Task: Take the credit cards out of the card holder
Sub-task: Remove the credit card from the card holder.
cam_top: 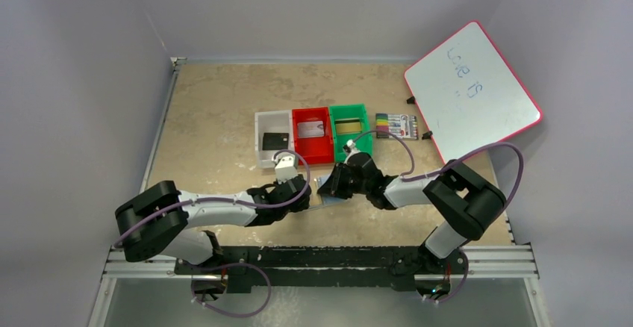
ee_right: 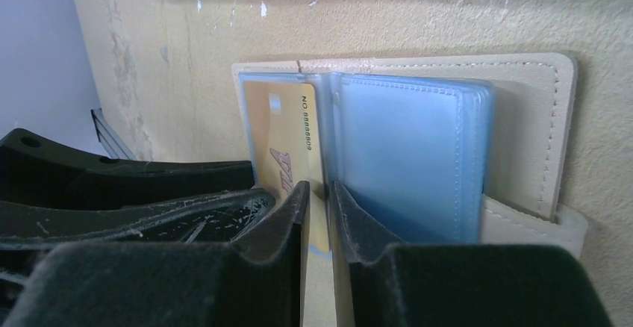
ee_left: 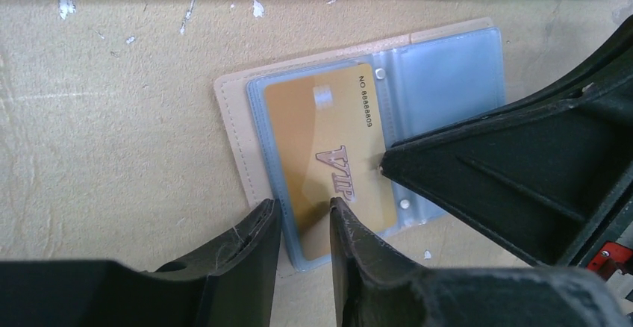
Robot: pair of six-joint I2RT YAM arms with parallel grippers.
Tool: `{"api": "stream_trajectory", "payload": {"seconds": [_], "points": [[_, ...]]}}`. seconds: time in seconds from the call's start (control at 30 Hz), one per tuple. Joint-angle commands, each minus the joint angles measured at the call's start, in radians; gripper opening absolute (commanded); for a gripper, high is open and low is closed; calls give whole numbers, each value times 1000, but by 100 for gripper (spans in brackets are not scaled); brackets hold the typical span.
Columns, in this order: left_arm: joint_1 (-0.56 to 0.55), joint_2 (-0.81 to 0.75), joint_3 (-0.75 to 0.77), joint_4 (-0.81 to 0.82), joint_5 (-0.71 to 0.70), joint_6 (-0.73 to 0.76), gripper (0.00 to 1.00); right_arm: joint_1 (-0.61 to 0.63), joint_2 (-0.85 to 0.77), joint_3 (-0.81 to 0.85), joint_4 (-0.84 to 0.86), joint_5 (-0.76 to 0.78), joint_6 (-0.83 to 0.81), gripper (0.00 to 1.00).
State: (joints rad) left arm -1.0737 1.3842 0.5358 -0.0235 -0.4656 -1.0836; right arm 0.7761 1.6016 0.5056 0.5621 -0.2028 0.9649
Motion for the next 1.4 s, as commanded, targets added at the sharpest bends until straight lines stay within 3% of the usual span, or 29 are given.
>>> {"api": "stream_trajectory", "payload": {"seconds": [0.0, 0.5, 0.67, 0.8, 0.93, 1.07, 1.37], "points": [[-1, 29, 21, 22, 20, 18, 28, 2, -10, -23, 88, -44, 45, 17], [-3, 42, 30, 29, 36, 30, 16, 2, -13, -60, 211, -111, 73, 15], [-3, 42, 30, 35, 45, 35, 11, 2, 9, -65, 220, -106, 97, 25], [-3, 42, 33, 35, 47, 38, 5, 2, 22, -56, 175, -67, 98, 25], [-3, 45, 30, 38, 50, 36, 2, 2, 34, -65, 208, -66, 97, 18], [-2, 49, 33, 39, 53, 40, 0, 2, 39, -64, 234, -84, 91, 1], [-2, 43, 38, 6, 22, 28, 0, -23, -93, -102, 121, 33, 87, 0]]}}
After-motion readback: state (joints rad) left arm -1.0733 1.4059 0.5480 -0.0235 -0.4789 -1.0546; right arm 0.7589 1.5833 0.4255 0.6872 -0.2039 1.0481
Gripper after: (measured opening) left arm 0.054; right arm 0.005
